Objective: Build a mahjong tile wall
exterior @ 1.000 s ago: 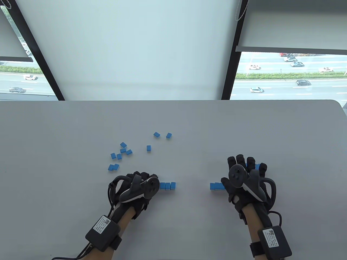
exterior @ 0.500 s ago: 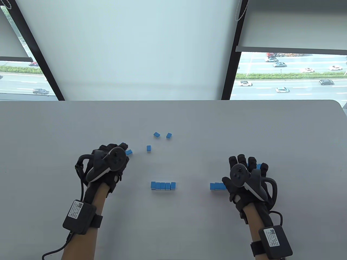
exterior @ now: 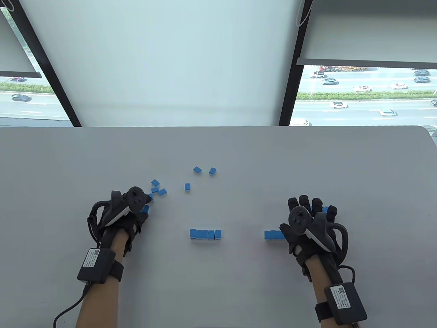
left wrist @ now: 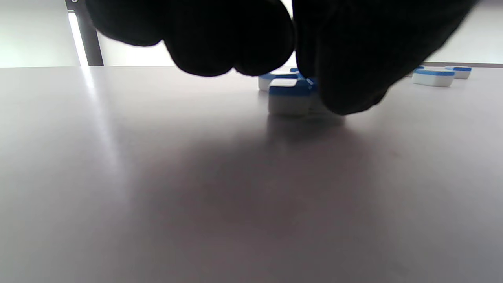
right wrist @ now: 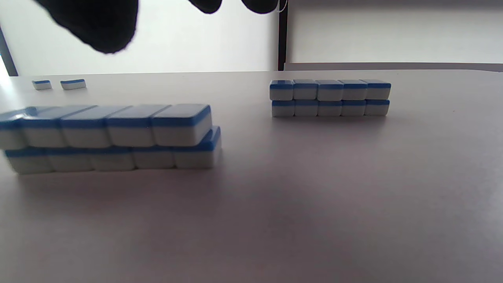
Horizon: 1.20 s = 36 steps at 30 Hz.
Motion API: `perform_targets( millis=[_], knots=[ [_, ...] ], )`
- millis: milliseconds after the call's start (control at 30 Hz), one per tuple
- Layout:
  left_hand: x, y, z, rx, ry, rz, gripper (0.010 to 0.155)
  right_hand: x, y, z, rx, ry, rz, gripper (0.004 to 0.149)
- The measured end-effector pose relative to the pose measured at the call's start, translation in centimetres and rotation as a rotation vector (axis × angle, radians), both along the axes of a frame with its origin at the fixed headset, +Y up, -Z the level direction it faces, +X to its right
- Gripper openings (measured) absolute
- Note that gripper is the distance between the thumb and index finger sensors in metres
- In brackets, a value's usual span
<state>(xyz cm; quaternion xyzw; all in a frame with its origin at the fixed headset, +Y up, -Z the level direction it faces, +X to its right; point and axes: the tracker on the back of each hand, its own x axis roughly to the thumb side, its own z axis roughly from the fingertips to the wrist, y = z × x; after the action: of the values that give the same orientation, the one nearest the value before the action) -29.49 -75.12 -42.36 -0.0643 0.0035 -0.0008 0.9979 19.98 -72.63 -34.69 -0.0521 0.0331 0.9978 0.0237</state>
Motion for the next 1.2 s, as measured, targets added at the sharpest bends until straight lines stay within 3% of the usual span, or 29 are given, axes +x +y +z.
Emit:
perform_targets(
  millis=[533,667,867,1000,1200],
  knots=[
    [0.4,-0.2,0.6,0.017,-0.023,-0.033,0.057,-0.2,0.0,0.0,-0.004,0.001,0.011,0.080],
    [1.4,1.3,1.8,0.052,-0.058,0.000,0.058,-0.2,0.0,-0.1,-0.001,0.001,0.007,0.080],
    [4.2,2.7,3.4,0.005,-0.168,0.059,0.061,-0.2,-0.1,-0.1,-0.002,0.002,0.002,0.079],
    [6.2,2.1,3.7,-0.036,-0.222,0.073,0.061,-0.3,-0.1,-0.1,-0.002,0.007,0.004,0.079],
    [7.8,0.5,3.7,-0.087,-0.253,-0.059,0.058,-0.4,-0.2,-0.1,-0.001,0.008,0.006,0.079]
  ],
)
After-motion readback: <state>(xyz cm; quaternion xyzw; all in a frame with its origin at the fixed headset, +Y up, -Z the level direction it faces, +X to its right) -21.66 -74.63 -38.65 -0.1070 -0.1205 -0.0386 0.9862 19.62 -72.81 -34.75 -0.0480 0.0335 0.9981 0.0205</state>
